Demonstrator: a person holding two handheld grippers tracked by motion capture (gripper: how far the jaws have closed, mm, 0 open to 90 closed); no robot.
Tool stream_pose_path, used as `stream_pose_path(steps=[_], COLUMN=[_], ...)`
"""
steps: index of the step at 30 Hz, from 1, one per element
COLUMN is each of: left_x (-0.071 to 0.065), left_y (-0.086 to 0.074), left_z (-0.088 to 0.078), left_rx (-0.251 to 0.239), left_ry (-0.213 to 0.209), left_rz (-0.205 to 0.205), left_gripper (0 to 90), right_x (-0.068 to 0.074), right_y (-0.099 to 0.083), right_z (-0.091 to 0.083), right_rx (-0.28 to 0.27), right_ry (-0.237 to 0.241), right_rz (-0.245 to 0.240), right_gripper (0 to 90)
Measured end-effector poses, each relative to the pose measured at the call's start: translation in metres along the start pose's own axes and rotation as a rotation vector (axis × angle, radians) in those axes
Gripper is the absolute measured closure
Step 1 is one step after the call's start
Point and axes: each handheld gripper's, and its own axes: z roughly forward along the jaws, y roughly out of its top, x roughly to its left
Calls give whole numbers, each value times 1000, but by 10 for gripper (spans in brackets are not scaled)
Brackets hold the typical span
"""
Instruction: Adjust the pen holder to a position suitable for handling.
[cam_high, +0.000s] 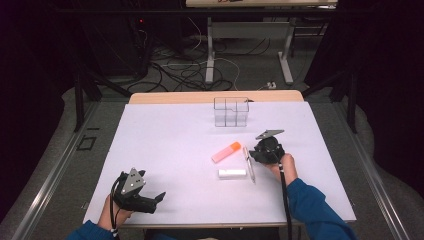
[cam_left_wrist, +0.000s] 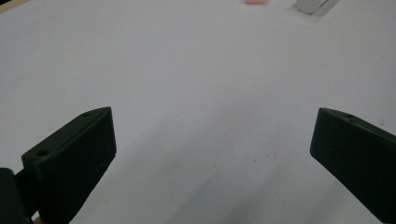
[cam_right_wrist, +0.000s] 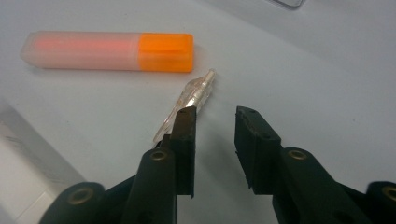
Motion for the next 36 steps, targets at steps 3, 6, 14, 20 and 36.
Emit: stream_pose_path(steps=[3, 6, 14, 20, 36], left_x=[0, 0, 0, 0, -1], left_y=[0, 0, 0, 0, 0], left_z=[0, 0, -1, -1, -1], left_rx=[-6, -3, 1, 2, 0], left_ry=[5, 5, 3, 4, 4], left_rz=[-4, -5, -5, -3, -2], left_gripper=[3, 3, 3, 3, 3], right_x=[1, 2, 4, 8, 15], right_y=[-2, -5, -8, -11, -14], right_z=[-6, -10, -21, -32, -41], right_rx=[-1, 12, 24, 45, 72], right_ry=[6, 30, 70, 110, 122], right_rz=[-2, -13, -4, 44, 68], right_gripper=[604, 545, 344, 171, 48])
